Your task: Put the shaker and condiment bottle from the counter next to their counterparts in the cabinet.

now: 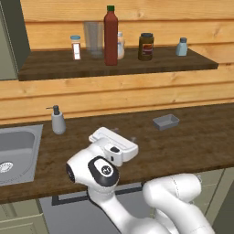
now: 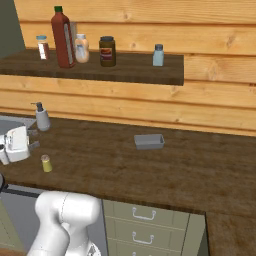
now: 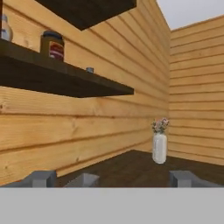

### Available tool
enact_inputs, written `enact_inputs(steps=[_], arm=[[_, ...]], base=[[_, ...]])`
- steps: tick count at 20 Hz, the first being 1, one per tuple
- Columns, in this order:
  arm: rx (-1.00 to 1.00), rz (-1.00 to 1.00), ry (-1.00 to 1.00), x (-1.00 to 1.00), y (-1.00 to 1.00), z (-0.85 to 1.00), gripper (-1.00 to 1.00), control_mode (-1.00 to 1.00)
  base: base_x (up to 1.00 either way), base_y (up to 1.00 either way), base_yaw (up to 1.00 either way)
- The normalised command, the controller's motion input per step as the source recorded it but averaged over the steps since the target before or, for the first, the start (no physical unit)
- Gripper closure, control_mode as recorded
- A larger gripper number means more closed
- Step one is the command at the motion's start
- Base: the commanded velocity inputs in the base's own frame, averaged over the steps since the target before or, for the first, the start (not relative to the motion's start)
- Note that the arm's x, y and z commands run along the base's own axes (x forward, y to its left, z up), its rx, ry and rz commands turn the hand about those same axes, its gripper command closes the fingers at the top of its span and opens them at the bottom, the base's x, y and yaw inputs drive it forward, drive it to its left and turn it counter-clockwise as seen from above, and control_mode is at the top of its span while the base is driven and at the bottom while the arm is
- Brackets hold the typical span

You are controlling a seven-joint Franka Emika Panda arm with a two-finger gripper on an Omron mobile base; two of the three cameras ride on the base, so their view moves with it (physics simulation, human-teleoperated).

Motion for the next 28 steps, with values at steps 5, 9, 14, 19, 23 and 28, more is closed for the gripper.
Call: enact_inputs(steps=[5,9,14,19,23,28], arm=[[0.03,-0.16,0.13,0.00,0.42,-0.46,-1.00,-1.00],[0.10,-0.11,0.09,0.00,0.21,-0.34,-1.00,-1.00],[0.06,-0.05,0.01,0.00,0.02,-0.40,-1.00,-1.00],[0.01,-0.04,0.00,0.00,0.09,-0.35,-1.00,-1.00],[0.02,-0.01,0.01,0.03,0.36,-0.11,-1.00,-1.00],[0.02,0.00,0.02,0.20,0.25,-0.21,-1.00,-1.00]], base=[[0.00,0.00,0.00],[0.00,0.00,0.00],[0.00,0.00,0.00],[0.00,0.00,0.00],[0.00,0.00,0.00],[0.00,0.00,0.00]])
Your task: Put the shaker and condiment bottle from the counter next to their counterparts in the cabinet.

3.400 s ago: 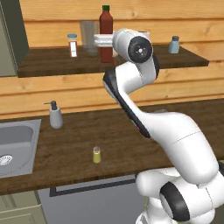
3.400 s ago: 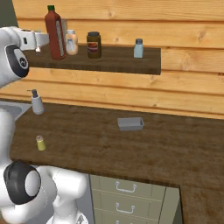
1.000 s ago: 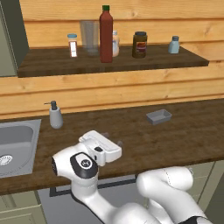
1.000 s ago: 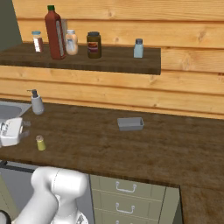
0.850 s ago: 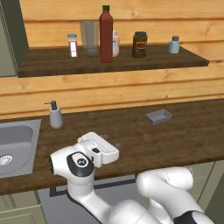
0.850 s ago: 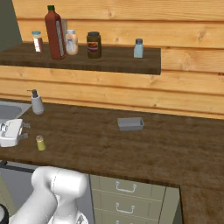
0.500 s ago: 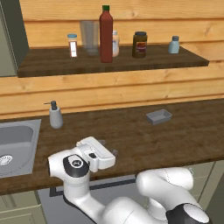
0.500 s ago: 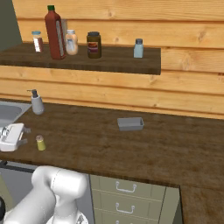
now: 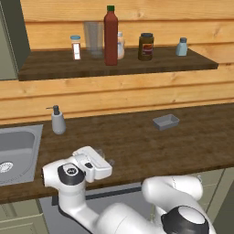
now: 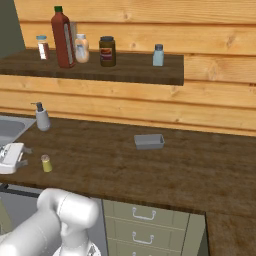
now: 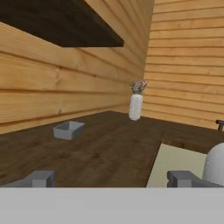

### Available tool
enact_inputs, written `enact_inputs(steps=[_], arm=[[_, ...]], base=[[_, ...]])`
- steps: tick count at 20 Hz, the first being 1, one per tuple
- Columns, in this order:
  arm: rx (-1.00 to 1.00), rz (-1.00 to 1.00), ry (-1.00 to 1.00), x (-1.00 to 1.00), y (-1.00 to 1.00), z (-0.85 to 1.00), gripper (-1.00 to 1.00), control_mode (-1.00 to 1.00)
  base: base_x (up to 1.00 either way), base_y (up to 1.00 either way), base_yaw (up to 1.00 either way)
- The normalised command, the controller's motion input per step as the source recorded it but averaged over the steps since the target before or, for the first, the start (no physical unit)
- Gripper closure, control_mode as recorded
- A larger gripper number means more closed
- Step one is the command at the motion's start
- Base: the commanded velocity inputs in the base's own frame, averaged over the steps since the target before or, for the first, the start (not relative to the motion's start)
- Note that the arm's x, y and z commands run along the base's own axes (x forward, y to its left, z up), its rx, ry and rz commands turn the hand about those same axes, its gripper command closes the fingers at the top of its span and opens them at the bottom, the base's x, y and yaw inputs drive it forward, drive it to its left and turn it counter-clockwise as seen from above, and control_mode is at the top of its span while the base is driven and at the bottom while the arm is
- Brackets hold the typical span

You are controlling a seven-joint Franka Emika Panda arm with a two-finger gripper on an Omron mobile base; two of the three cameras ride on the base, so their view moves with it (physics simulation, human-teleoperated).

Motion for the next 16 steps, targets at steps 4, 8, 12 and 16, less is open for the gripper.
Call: enact_inputs(steps=[4,8,12,16], arm=[[0.09,0.00,0.06,0.21,0.06,-0.31,-1.00,-1.00],[0.06,0.00,0.02,0.04,0.03,-0.09,-1.00,-1.00],[0.04,0.00,0.00,0.00,0.00,-0.08,-1.00,-1.00],[0.00,0.00,0.00,0.00,0.00,-0.16,-1.00,-1.00]], base=[[0.00,0.00,0.00],[0.00,0.00,0.00],[0.00,0.00,0.00],[0.00,0.00,0.00]])
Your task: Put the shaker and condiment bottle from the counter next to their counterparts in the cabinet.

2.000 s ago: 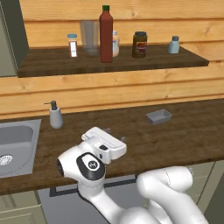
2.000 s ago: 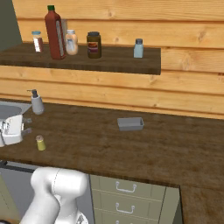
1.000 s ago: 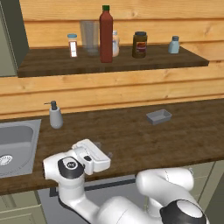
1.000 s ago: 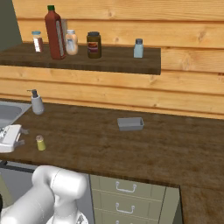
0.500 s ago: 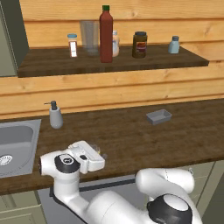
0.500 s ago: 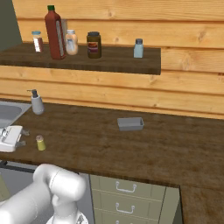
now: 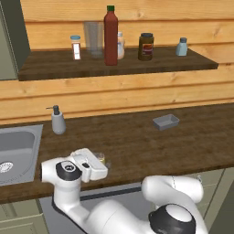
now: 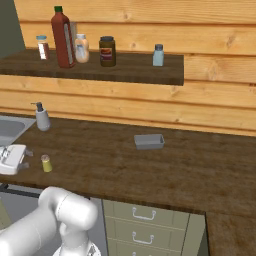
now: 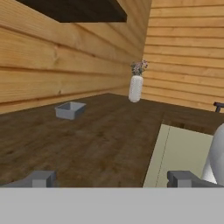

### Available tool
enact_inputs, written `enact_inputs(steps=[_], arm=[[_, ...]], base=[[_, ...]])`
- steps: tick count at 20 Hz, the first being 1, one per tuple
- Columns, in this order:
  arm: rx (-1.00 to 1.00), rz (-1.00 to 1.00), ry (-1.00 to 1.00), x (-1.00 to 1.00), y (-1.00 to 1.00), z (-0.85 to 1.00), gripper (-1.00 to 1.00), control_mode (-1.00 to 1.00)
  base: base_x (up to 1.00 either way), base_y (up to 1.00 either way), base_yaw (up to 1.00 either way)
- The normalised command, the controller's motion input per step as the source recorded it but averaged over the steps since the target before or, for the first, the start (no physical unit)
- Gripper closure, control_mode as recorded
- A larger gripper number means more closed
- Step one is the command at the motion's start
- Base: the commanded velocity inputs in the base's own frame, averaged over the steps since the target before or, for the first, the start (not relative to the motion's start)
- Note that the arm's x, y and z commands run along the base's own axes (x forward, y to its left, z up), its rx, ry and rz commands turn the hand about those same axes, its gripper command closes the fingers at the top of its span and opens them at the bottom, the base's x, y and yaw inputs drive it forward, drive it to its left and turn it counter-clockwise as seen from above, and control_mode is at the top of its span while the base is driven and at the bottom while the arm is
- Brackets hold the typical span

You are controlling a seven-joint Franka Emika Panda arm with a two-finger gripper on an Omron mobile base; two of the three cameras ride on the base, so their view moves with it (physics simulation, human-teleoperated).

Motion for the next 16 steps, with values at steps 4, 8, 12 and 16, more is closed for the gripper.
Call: enact_inputs(steps=[4,8,12,16], arm=[[0.00,0.00,0.00,0.00,0.00,-0.04,-1.00,-1.00],[0.00,0.00,0.00,0.14,0.00,-0.03,-1.00,-1.00],[0.00,0.00,0.00,0.17,0.00,-0.08,-1.00,-1.00],[0.00,0.00,0.00,0.03,0.00,-0.28,-1.00,-1.00]], base=[[0.00,0.00,0.00],[0.00,0.00,0.00],[0.00,0.00,0.00],[0.00,0.00,0.00]])
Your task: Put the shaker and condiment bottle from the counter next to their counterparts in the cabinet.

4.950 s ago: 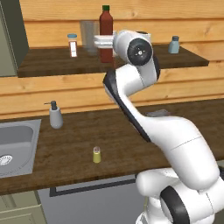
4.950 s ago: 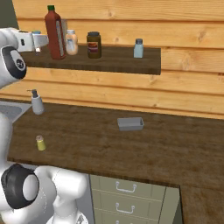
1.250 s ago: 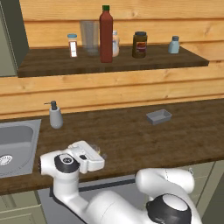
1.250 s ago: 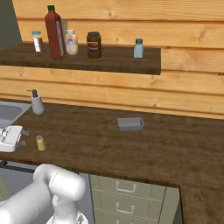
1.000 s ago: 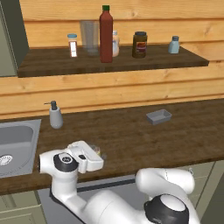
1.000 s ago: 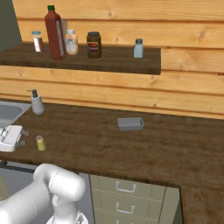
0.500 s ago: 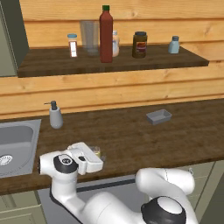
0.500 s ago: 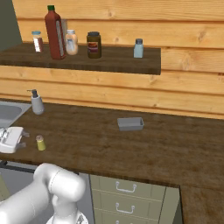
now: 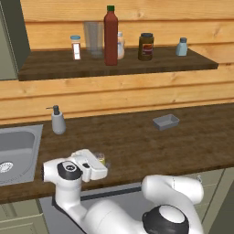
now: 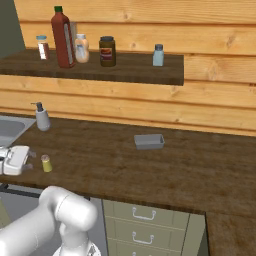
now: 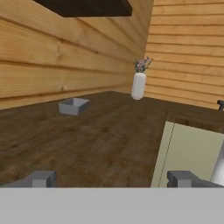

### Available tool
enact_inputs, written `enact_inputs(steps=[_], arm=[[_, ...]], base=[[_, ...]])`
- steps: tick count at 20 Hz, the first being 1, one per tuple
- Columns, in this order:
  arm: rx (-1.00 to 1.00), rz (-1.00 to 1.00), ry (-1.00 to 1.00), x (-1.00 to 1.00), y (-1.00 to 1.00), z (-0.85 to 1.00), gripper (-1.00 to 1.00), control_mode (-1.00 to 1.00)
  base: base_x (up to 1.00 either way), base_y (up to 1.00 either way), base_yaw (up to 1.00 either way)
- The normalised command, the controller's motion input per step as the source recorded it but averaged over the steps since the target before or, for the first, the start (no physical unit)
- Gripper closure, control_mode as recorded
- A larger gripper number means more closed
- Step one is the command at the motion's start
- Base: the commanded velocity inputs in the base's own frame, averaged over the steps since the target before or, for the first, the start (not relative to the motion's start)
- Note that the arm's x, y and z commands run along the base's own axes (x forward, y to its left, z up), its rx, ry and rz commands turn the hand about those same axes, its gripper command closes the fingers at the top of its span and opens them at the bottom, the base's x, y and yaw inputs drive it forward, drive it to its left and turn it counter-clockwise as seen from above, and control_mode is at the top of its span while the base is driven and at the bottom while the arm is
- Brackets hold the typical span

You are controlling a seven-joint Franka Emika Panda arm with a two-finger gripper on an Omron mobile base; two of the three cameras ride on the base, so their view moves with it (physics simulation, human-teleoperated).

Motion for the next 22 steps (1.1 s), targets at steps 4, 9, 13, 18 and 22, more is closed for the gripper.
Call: enact_inputs(steps=[4,9,13,18,22], arm=[[0.00,0.00,0.00,0.04,0.00,-0.14,-1.00,-1.00],[0.00,0.00,0.00,0.10,0.00,-0.01,-1.00,-1.00],[0.00,0.00,0.00,0.11,0.00,-0.24,-1.00,-1.00],[0.00,0.00,0.00,0.10,0.00,-0.21,-1.00,-1.00],[0.00,0.00,0.00,0.01,0.04,-0.10,-1.00,-1.00]], base=[[0.00,0.00,0.00],[0.00,0.00,0.00],[0.00,0.00,0.00],[0.00,0.00,0.00],[0.00,0.00,0.00]])
